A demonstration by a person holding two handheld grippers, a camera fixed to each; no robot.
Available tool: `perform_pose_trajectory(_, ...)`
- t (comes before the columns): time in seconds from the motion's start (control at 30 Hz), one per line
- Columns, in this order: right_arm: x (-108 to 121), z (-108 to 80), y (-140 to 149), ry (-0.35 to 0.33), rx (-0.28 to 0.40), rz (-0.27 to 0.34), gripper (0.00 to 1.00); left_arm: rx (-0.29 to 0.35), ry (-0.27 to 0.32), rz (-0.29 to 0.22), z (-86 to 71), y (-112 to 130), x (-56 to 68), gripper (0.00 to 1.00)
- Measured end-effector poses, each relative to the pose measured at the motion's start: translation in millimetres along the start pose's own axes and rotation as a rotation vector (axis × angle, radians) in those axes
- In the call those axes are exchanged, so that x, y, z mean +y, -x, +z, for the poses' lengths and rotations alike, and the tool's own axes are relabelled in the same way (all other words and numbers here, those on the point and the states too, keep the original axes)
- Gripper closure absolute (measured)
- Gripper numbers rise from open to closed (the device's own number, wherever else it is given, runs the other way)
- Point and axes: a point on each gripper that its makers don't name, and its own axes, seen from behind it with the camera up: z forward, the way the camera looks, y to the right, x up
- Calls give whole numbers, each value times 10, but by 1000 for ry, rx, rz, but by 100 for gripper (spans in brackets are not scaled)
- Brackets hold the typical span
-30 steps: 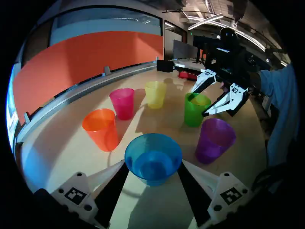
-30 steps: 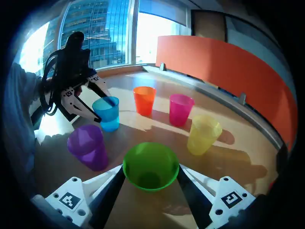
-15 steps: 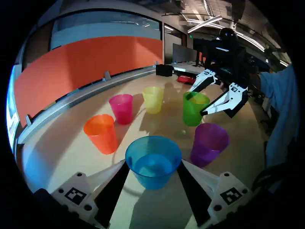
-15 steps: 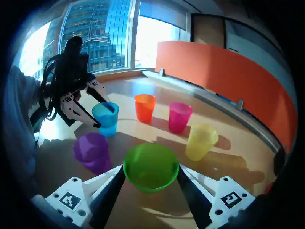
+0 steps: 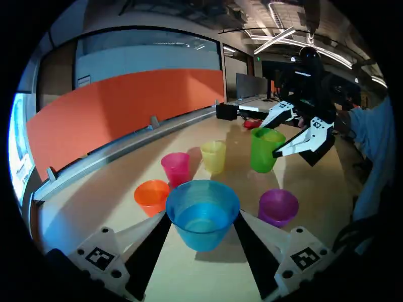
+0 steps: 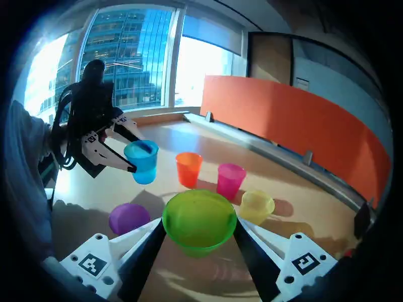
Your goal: Pour water
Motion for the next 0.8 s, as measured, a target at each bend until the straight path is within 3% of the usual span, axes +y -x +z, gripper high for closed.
perform_pose_trajectory(0.43, 87, -151, -661, 21, 134, 8, 8, 120, -65, 7, -239, -628, -228, 15)
perform_pose_trajectory(0.8, 117, -248, -1123, 35, 234, -6, 8, 204, -78, -23, -416, -958, -308, 15)
